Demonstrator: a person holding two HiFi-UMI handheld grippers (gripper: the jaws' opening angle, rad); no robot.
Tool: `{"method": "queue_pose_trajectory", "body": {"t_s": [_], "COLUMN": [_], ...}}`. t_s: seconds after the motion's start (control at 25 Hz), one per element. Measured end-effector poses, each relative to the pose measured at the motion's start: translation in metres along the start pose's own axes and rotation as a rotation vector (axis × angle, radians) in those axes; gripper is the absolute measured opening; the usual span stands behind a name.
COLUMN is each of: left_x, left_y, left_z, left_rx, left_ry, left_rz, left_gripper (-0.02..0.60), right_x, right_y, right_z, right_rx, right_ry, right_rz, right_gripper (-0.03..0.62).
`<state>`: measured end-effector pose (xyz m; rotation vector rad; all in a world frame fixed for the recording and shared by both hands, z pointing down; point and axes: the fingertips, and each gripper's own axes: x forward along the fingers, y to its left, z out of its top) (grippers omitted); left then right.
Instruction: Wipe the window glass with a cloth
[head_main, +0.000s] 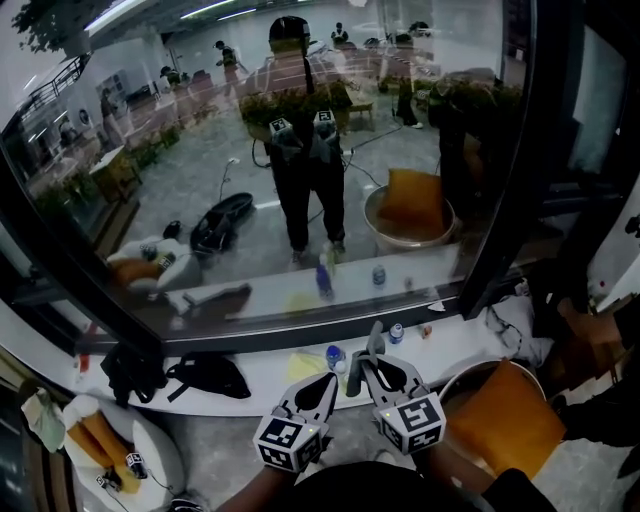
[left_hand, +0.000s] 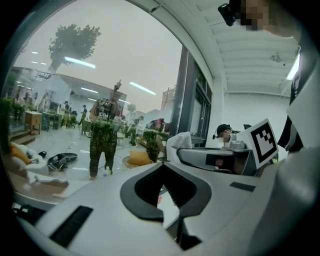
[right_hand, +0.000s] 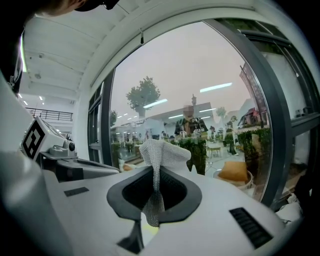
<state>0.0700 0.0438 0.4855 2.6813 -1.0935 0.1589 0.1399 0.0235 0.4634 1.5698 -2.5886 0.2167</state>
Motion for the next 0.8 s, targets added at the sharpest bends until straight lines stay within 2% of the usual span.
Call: {"method": "queue_pose_trajectory", "body": {"t_s": [0.8], "left_x": [-0.010], "left_y": [0.006], "left_z": [-0.008], "left_rx": [0.005], "left_ry": [0.022], "left_rz": [-0.017], "left_gripper": [0.006], "right_x": [0.001], "right_y": [0.012], "right_z": [-0.009], "right_rx": [0.036], "right_ry": [0.014], "right_rz": [-0.014], "right_gripper": [0.043]}}
